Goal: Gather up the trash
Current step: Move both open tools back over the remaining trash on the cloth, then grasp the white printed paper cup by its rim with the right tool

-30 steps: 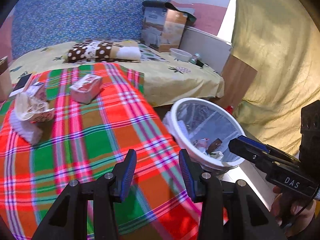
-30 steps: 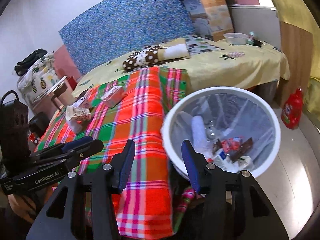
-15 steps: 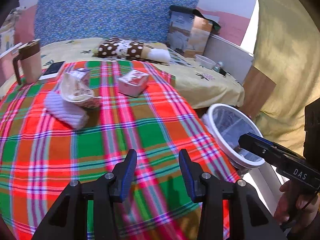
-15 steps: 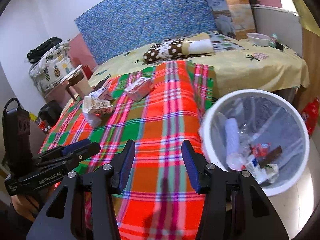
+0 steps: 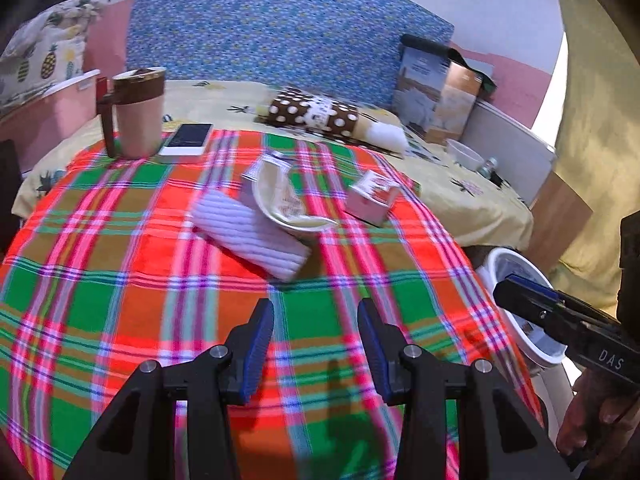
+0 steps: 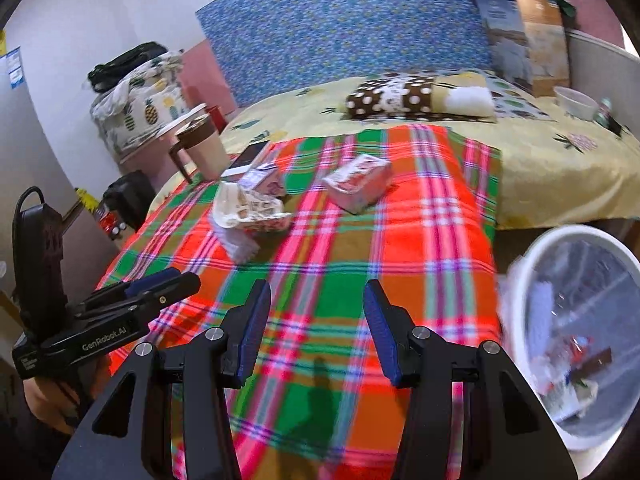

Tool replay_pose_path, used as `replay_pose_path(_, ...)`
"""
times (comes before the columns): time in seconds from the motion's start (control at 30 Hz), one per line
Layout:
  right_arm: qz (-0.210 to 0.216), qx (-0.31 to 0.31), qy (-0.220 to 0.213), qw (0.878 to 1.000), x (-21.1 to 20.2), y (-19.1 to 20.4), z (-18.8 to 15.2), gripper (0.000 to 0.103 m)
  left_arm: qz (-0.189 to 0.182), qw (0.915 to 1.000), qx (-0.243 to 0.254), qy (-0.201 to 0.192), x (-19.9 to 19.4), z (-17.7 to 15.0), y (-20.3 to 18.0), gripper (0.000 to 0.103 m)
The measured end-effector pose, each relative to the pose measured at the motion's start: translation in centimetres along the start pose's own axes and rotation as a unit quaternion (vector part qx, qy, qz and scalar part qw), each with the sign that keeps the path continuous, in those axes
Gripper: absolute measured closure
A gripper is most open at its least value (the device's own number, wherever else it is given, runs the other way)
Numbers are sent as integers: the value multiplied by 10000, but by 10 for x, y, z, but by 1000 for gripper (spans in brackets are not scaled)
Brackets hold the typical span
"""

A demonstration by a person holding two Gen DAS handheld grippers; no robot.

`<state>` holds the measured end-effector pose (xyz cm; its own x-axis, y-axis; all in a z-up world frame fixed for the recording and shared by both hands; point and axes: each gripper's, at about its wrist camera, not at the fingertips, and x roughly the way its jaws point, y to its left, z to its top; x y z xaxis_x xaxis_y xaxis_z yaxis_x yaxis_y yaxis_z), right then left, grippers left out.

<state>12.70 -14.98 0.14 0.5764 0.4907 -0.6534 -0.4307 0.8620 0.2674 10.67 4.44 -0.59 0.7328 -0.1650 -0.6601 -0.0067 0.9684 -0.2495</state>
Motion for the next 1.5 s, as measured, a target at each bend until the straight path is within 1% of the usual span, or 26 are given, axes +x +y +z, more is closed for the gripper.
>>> replay_pose_path(0.23, 260, -160, 194, 9993, 29, 21, 14, 53, 171, 9994, -275, -114, 0, 12, 31, 59)
replay_pose_path(0.57, 332, -532, 341, 9975, 59, 52, 29, 53, 191, 9989, -420, -128, 7, 19, 57, 59)
replay_pose_path(0.7, 178, -874, 345, 9954, 64, 62, 32, 53, 171, 9985, -519, -103, 9, 18, 66, 59)
replay_pose_path(0.83, -89, -1282, 317, 9912, 71, 71, 36, 53, 125, 9979, -636, -91, 8, 16, 74, 59)
replay_pose_path(0.97, -249, -1700, 374, 9844, 82, 80, 39, 53, 128, 9976, -676, -119, 6, 17, 81, 59)
replay_pose_path(1.07, -277, -2024, 439, 9779, 90, 88, 38, 53, 147, 9971, -737, -131, 4, 16, 88, 59)
replay_pose_path(1.17, -353, -2182, 515, 9739, 98, 91, 39, 53, 184, 9965, -803, -114, 4, 15, 95, 59)
replay_pose_path(1.2, -369, -2188, 550, 9735, 101, 91, 39, 54, 190, 9964, -820, -109, 5, 15, 96, 59)
replay_pose_path(1.23, -371, -2186, 577, 9734, 102, 91, 39, 63, 192, 9963, -829, -106, 5, 15, 97, 59)
replay_pose_path(1.27, -387, -2180, 607, 9733, 103, 90, 39, 68, 193, 9963, -836, -103, 5, 15, 98, 59)
replay_pose_path(1.3, -424, -2172, 613, 9733, 103, 89, 39, 75, 188, 9962, -840, -102, 5, 15, 98, 59)
replay_pose_path(1.33, -432, -2150, 617, 9737, 102, 88, 39, 80, 182, 9962, -842, -101, 5, 15, 98, 59)
replay_pose_path(1.43, -373, -1940, 555, 9787, 96, 84, 40, 85, 157, 9962, -851, -86, 7, 14, 98, 59)
replay_pose_path(1.5, -254, -1660, 509, 9845, 88, 77, 42, 88, 136, 9963, -842, -69, 8, 14, 96, 59)
